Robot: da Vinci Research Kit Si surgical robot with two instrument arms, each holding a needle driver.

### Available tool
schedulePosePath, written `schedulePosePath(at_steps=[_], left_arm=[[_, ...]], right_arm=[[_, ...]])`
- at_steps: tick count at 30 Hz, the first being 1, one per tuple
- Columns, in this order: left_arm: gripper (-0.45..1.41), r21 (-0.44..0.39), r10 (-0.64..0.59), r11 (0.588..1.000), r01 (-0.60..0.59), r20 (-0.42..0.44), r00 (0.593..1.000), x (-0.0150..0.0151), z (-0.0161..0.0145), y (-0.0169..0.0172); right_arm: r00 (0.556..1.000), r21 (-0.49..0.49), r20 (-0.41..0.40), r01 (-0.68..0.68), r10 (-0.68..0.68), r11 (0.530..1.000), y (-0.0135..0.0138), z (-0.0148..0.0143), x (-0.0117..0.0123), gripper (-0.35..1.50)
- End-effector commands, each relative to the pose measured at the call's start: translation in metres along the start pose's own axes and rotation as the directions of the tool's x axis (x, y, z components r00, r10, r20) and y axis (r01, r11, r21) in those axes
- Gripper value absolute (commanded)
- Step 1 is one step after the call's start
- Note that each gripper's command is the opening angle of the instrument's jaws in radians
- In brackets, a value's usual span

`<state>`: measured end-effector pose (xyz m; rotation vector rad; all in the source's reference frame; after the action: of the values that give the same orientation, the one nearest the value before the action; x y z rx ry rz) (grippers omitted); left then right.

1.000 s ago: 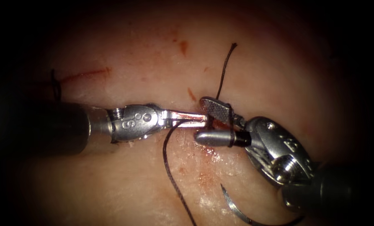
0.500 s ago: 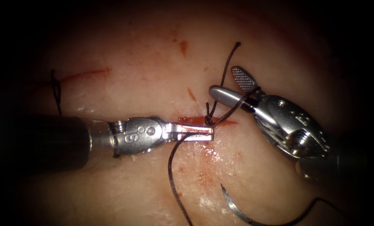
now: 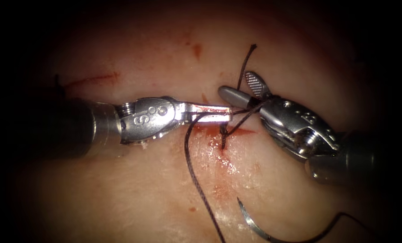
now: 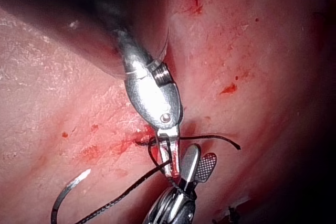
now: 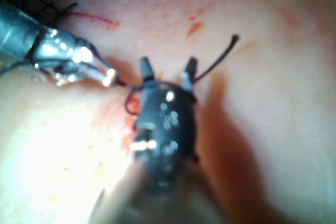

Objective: Wound Closure

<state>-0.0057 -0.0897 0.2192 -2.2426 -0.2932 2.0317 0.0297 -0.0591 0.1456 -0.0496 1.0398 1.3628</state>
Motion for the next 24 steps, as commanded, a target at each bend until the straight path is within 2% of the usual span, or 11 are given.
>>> schedulePosePath(at_steps=[1,7,16,24], left_arm=[[-0.45,0.003,0.0,1.0,0.0,0.002,1.0,-0.0012,0.0006,0.0],[-0.45,0.009,-0.009,1.0,0.009,0.01,1.0,-0.0029,0.0009,-0.0014],[-0.45,0.021,-0.012,1.0,0.012,0.016,1.0,-0.0041,0.0005,-0.0035],[-0.45,0.024,-0.019,1.0,0.018,0.019,1.0,-0.0047,0.0005,-0.0034]], right_arm=[[1.0,-0.011,0.003,-0.003,0.003,1.0,0.0005,0.0007,-0.0005,0.93],[0.999,-0.034,0.045,-0.01,0.012,0.999,0.0012,0.0019,-0.001,0.91],[0.988,-0.07,0.154,-0.01,0.021,0.997,0.0017,0.0036,-0.0032,0.88],[0.984,-0.091,0.175,-0.007,0.023,0.996,0.0015,0.0054,-0.0032,0.86]])
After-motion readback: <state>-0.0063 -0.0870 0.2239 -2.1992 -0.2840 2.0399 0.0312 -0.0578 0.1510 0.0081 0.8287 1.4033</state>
